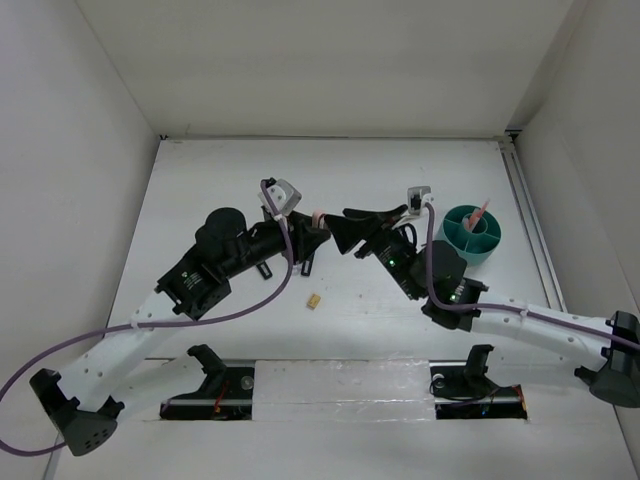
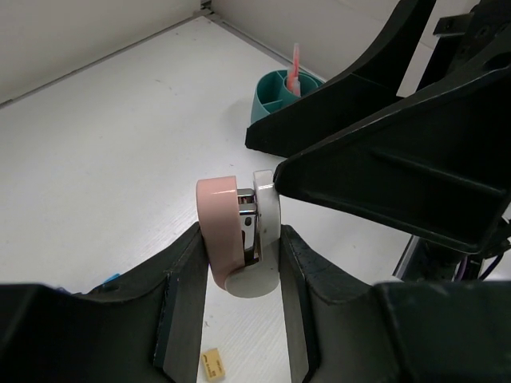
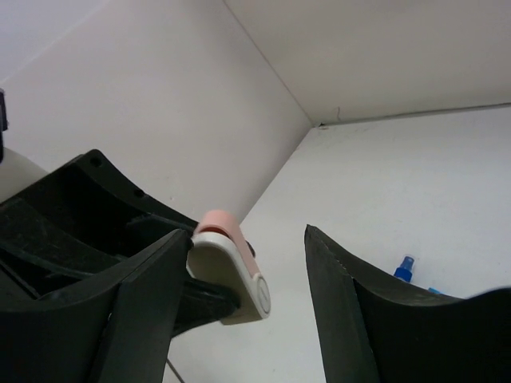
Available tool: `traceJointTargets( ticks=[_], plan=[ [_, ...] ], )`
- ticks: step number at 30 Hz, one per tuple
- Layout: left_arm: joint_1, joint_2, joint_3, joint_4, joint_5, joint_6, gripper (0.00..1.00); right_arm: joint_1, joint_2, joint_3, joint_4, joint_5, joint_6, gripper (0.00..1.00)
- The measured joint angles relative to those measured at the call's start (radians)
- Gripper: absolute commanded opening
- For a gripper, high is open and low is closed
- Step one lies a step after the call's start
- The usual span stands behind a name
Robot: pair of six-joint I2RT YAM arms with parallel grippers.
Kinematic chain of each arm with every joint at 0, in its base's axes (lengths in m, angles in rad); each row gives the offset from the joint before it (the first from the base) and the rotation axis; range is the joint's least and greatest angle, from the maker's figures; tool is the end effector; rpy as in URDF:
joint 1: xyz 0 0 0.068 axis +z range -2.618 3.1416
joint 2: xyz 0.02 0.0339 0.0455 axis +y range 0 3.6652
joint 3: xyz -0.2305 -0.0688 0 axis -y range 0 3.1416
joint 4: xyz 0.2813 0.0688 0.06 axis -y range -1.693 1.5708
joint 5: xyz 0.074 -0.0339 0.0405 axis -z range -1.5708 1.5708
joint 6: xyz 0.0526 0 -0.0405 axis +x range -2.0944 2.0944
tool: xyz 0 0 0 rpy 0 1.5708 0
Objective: Sort the stationery into containers
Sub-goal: Pick up the stationery from the center of the board, then place the stationery in the storage box.
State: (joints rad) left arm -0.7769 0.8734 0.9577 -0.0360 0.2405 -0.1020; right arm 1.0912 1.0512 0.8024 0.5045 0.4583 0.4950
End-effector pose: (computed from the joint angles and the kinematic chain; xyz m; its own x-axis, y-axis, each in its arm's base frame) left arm 0.1853 -0.1997 0.3797 -0.0524 -0.0872 -0.9948 0.8496 0.5196 -0.0903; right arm 0.1638 0.2645 0.3331 -0.1814 0.5744 -0.7982 -0.5818 0.5917 0.5581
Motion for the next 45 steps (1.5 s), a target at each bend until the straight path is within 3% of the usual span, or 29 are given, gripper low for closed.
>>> traceJointTargets(
  ticks=[10, 14, 22, 28, 32, 37, 41, 44, 45],
  plan=[
    [-0.002, 0.041, 0.000, -0.013, 0.019, 0.022, 0.00, 0.005, 0.047, 0.026, -0.012, 0.003, 0.029, 0.65],
    [-0.002, 0.040, 0.000, -0.014, 0.018, 0.028, 0.00, 0.005, 0.091, 0.090, -0.079, 0.006, 0.047, 0.65],
    [-0.002, 0.034, 0.000, -0.044, 0.008, 0.050, 0.00, 0.004, 0.107, 0.141, -0.219, 0.005, 0.077, 0.53],
    [-0.002, 0.033, 0.000, -0.061, -0.014, 0.068, 0.00, 0.004, 0.102, 0.188, -0.344, -0.022, 0.077, 0.53],
    [-0.002, 0.033, 0.001, -0.074, -0.013, 0.073, 0.00, 0.004, 0.101, 0.198, -0.375, -0.044, 0.070, 0.45],
    [0.000, 0.033, 0.002, -0.111, -0.014, 0.079, 0.00, 0.004, 0.126, 0.208, -0.384, -0.069, 0.066, 0.27],
    [0.007, 0.031, 0.002, -0.136, -0.021, 0.089, 0.00, 0.003, 0.148, 0.216, -0.386, -0.074, 0.070, 0.00],
    [0.010, 0.027, 0.002, -0.153, -0.029, 0.094, 0.02, 0.002, 0.160, 0.218, -0.382, -0.085, 0.072, 0.00],
    [0.011, 0.026, 0.002, -0.157, -0.032, 0.094, 0.08, 0.001, 0.163, 0.218, -0.381, -0.090, 0.072, 0.00]
  ],
)
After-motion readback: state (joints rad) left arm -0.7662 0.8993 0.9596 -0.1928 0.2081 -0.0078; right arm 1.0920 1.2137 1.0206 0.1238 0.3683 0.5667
